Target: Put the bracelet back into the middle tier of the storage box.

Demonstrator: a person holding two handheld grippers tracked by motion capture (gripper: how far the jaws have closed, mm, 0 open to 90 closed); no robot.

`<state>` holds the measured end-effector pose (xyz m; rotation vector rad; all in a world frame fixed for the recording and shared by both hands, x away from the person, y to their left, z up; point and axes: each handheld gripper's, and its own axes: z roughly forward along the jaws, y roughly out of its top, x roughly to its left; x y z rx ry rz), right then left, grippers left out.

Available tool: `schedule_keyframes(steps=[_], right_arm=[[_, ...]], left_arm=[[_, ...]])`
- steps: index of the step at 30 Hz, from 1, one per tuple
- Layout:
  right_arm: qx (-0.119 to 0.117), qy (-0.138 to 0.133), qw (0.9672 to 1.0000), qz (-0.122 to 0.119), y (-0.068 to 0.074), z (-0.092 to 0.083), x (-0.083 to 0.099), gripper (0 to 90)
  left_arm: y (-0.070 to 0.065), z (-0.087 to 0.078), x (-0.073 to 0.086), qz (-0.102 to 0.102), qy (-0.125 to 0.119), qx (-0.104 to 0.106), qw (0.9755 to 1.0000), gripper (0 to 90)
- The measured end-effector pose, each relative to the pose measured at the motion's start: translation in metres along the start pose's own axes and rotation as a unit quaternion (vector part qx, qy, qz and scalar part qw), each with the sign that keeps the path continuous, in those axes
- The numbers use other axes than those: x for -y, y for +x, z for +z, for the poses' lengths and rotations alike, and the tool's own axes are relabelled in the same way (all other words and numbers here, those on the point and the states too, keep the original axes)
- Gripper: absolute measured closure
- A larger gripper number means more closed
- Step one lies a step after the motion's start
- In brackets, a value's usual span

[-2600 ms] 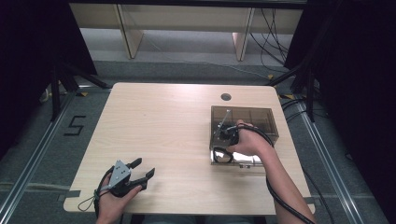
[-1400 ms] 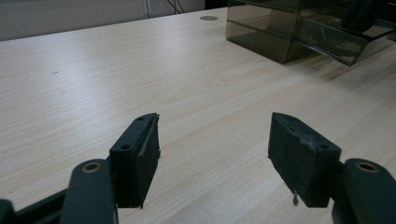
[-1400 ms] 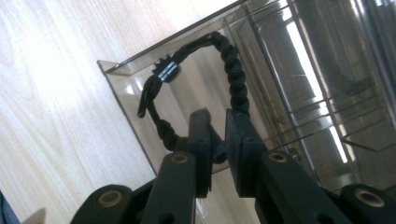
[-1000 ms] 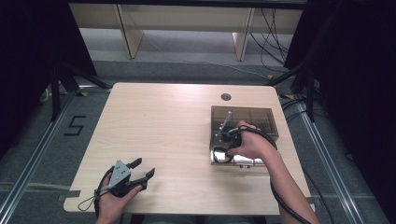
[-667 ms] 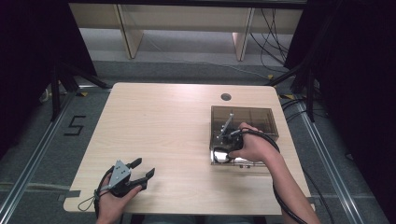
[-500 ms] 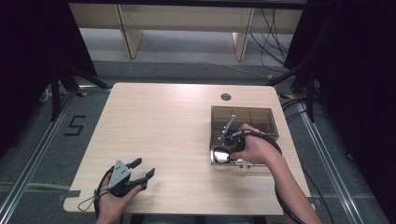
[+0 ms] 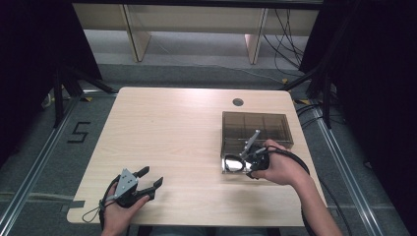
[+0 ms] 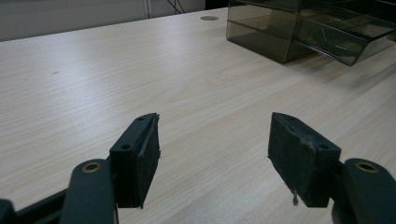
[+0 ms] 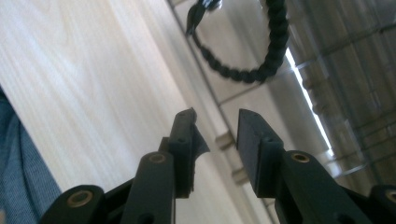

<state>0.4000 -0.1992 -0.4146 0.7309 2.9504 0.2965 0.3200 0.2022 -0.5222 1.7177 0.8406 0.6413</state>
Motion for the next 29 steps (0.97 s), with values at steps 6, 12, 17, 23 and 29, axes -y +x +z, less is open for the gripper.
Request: schedule_keyframes(steps=[6,12,17,23,29], right_arm=[[0.006,-0.008,0.9997,0.020,0.007,0.001,0.019,66.0],[-0.003,-0.004,0.9997,0.025,0.017,0.008,0.037,64.1],[-0.001,0.003,0.9995,0.031,0.022,0.012,0.050,63.0],[-0.004,0.007,0.9995,0.030,0.023,0.015,0.060,61.7],[0.001,0.011,0.9991,0.040,0.028,0.019,0.064,61.0]], left_arm=[[0.000,0.000,0.000,0.000,-0.001,-0.001,1.0000,33.6],[-0.001,0.000,0.000,-0.008,0.002,-0.002,1.0000,33.5],[0.000,0.000,0.000,0.003,0.000,0.000,1.0000,33.5],[-0.002,-0.001,0.000,-0.010,0.010,-0.008,0.9999,33.5],[0.000,0.001,0.000,0.001,0.003,-0.003,1.0000,33.5]])
